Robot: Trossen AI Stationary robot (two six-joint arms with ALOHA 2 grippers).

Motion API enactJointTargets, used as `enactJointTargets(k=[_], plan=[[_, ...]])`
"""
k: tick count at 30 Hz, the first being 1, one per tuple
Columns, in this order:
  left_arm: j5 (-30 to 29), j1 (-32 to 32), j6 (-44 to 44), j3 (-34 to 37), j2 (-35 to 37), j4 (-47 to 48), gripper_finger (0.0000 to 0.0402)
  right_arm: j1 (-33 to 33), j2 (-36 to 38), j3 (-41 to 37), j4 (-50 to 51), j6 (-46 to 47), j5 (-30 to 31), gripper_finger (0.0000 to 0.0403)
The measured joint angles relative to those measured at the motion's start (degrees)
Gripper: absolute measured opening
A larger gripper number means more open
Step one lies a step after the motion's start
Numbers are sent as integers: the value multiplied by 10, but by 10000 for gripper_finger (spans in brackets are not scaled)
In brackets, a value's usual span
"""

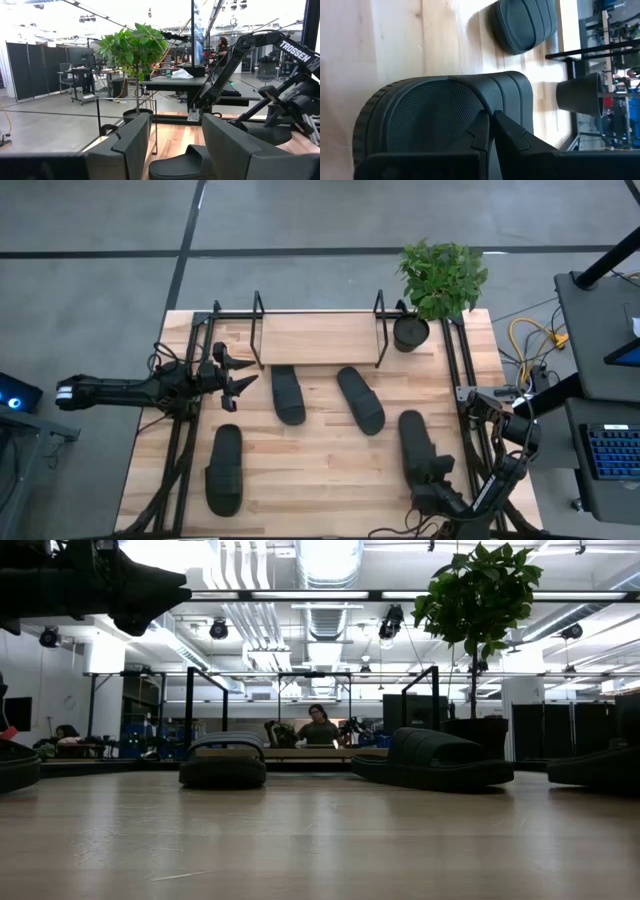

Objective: Pick and place slides into the shelf
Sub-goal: Put the bottom right black slides on the shelf

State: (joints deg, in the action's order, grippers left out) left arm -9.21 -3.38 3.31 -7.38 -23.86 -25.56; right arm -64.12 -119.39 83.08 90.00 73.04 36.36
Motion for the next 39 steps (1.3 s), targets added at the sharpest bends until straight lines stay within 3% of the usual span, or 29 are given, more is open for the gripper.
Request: enactJointTargets(k=[39], plan=[[19,0,0,-1,1,-16,171,51,1,127,-1,-108,182,8]])
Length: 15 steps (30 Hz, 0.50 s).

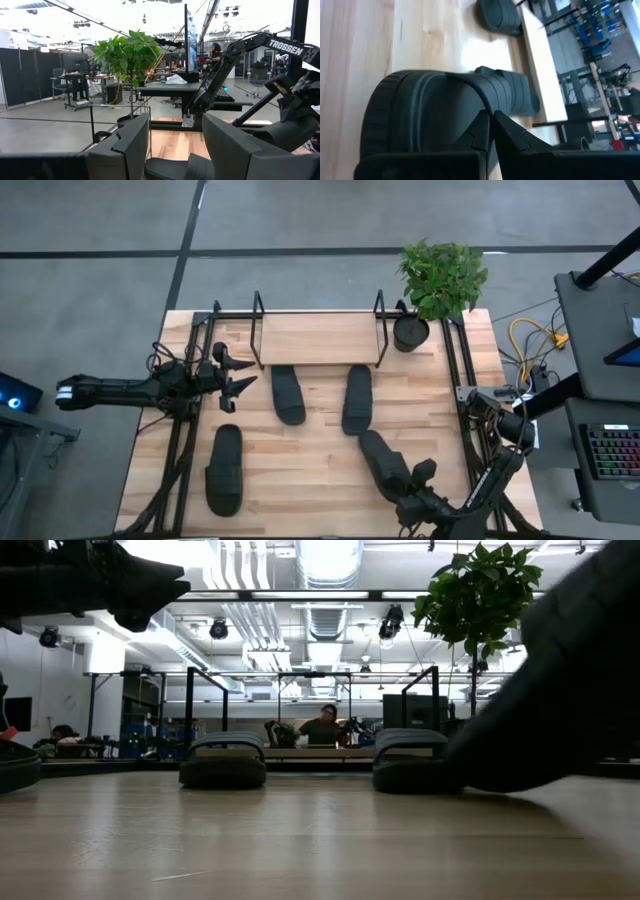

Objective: Pick and place slides into the shelf
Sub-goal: Put the bottom right black slides on the shelf

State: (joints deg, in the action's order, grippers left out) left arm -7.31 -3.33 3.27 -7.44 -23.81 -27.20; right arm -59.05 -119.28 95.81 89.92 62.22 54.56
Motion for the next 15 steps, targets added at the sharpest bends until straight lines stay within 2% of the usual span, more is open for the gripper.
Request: enactJointTargets(k=[6,11,15], plan=[[1,0,-3,0,0,-9,171,22,0,12,1,-15,59,8],[4,0,-16,-1,2,-11,171,35,0,41,1,-59,56,8],[9,0,-20,0,3,-10,171,36,3,70,1,-92,77,8]])
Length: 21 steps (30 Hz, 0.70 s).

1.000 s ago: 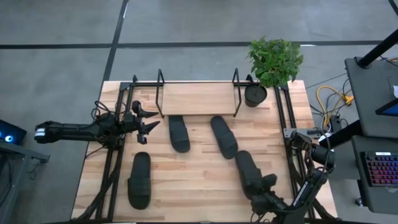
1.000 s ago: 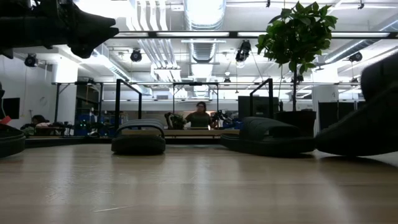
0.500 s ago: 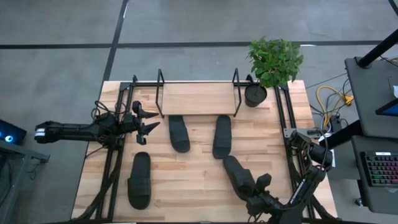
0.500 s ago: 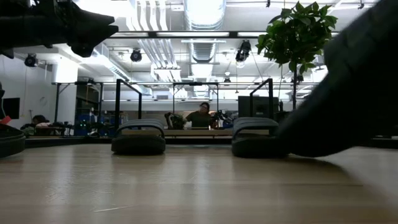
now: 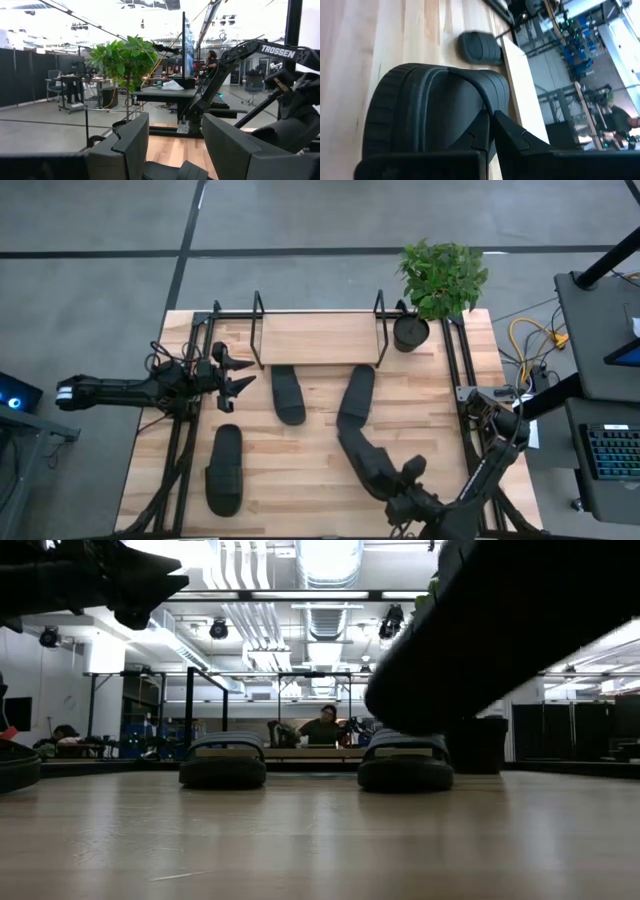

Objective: Pick and place slides into the shelf
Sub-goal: Put the bottom right black slides on the shelf

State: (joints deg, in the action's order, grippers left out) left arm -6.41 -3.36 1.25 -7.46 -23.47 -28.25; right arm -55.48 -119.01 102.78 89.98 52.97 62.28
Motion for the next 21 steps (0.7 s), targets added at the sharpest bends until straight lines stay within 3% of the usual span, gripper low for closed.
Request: enactJointTargets(k=[10,21], plan=[[20,0,-26,1,0,3,171,24,2,67,0,-89,62,8],[32,0,-26,3,0,10,171,97,23,16,0,-141,129,8]])
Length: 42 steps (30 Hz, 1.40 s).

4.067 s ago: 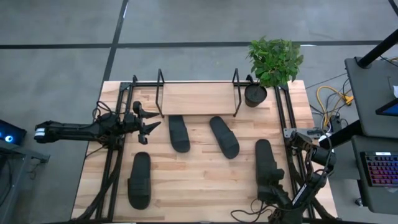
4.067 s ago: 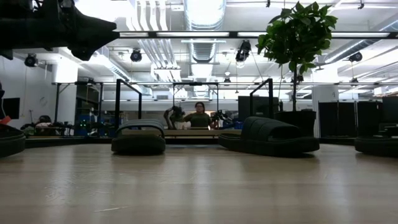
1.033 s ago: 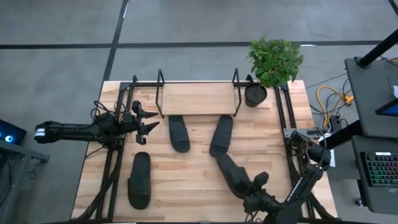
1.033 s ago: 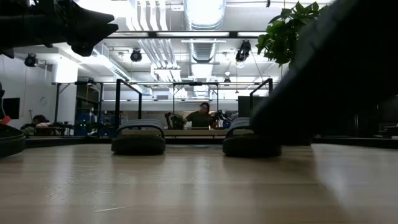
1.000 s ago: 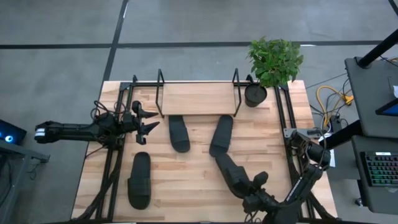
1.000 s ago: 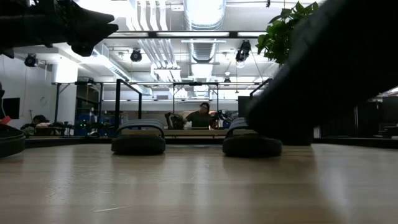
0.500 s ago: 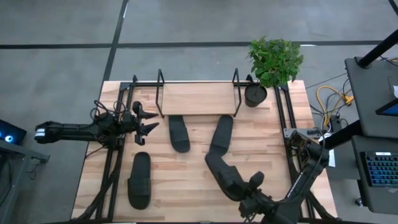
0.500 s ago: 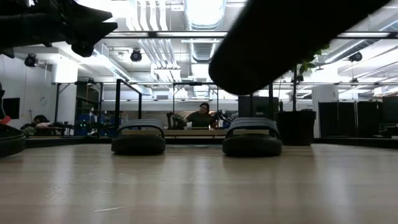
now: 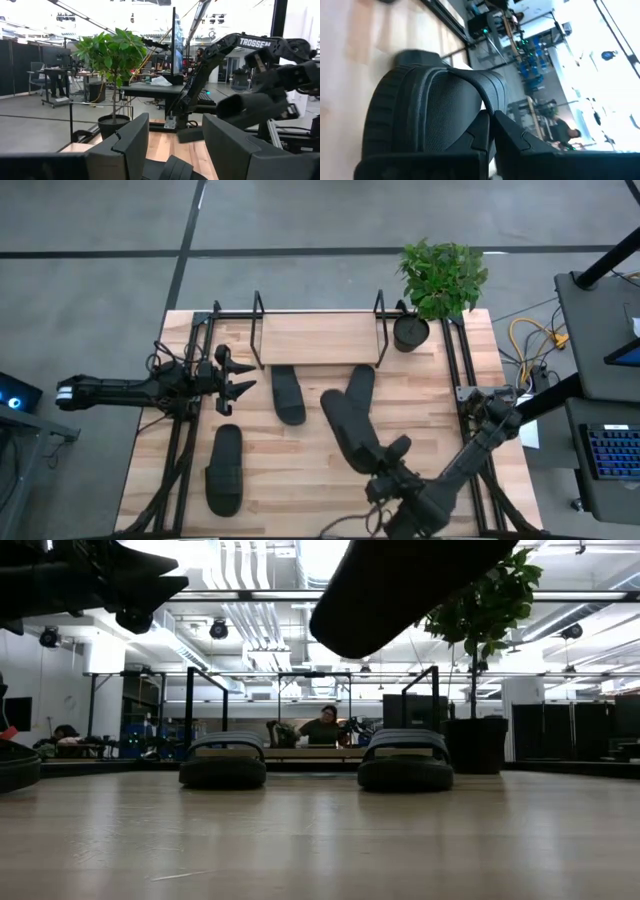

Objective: Pick and place slides into the shelf
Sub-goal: Put the bottom right black slides on the shelf

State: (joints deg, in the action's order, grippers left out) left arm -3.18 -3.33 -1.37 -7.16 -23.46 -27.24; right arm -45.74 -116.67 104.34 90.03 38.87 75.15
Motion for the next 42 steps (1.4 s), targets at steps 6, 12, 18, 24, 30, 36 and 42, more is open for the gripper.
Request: enactJointTargets(k=[6,12,18,24,30,36,42], plan=[[1,0,0,0,-1,-1,171,59,47,-72,0,-4,9,8],[0,0,1,0,-1,-1,171,130,107,-145,-5,-3,32,8],[0,0,2,-2,0,-5,171,202,143,-172,-68,-119,25,8],[0,0,2,-2,0,-8,171,256,173,-147,-217,-351,0,8],[-1,0,2,-1,-1,-8,171,311,214,-146,-389,-555,-91,8],[-1,0,1,-2,0,-8,171,374,225,-151,-477,-655,-173,8],[0,0,1,0,-1,-6,171,430,214,-179,-514,-710,-170,8]])
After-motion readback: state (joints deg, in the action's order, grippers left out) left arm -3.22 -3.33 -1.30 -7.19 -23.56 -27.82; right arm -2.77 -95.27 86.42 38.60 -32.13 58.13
